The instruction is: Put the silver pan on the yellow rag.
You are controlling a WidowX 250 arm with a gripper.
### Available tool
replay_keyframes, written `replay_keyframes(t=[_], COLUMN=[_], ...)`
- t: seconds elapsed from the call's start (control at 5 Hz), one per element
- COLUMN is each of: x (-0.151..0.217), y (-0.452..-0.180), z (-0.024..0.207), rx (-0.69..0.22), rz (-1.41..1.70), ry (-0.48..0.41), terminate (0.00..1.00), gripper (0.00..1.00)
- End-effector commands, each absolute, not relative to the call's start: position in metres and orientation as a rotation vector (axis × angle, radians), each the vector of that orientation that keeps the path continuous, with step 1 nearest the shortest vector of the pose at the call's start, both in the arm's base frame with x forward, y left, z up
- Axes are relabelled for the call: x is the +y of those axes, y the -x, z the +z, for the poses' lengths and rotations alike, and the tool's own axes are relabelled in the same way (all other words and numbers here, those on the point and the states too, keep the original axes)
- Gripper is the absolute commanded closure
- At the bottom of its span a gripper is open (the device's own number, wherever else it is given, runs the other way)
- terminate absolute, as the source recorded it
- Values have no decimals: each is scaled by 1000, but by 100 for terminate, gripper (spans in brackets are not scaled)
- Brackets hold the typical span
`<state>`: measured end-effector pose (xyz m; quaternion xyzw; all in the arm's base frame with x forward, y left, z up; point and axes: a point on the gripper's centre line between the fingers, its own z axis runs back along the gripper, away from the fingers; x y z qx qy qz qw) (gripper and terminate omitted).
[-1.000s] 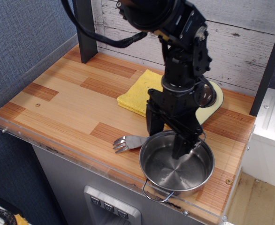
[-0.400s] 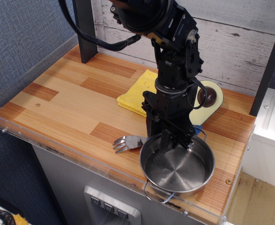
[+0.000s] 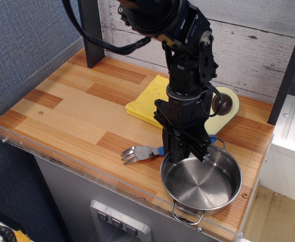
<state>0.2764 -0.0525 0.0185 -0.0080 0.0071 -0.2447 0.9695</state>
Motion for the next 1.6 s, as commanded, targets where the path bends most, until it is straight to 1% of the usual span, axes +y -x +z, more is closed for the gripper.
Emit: replay_keyframes(t=[0.0, 0.2, 0.4, 0.6, 0.8, 1.0, 1.2, 1.4], x=[-75, -75, -39, 12, 51, 71, 64, 53], y=[-308, -318, -327, -325, -323, -323, -333, -348], z=[80, 111, 129, 125, 118, 111, 95, 83], rx=[-133, -176, -199, -142, -124, -107, -89, -77], rz=[-709, -760, -682, -526, -416, -353, -335, -360], ry=[81, 71, 28, 24, 34, 49, 94, 109], terminate=[0, 0, 0, 0, 0, 0, 0, 0], gripper=[100, 100, 100, 100, 100, 100, 100, 100])
